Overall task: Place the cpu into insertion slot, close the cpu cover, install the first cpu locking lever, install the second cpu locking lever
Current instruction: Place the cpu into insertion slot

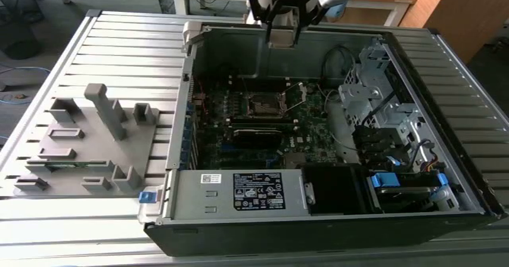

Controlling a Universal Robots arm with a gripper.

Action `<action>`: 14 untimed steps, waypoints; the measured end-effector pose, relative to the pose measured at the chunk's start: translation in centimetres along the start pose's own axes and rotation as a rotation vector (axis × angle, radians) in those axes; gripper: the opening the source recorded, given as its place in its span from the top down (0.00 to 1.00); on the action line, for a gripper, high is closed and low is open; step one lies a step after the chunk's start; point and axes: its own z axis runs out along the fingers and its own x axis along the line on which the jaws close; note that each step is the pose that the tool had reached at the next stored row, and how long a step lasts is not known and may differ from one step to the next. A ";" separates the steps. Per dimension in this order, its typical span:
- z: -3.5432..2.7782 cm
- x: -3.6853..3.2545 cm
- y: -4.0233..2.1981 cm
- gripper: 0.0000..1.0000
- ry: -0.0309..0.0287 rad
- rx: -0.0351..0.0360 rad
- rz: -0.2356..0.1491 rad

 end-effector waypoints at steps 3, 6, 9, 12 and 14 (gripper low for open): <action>0.19 -0.01 -0.01 0.46 0.0001 0.0002 0.000; 0.20 0.00 -0.02 0.46 0.0001 0.0002 0.000; 0.21 0.00 -0.02 0.46 0.0001 0.0002 0.000; 0.21 0.00 -0.02 0.46 0.0001 0.0002 0.000; 0.22 0.00 -0.02 0.46 0.0001 0.0001 0.000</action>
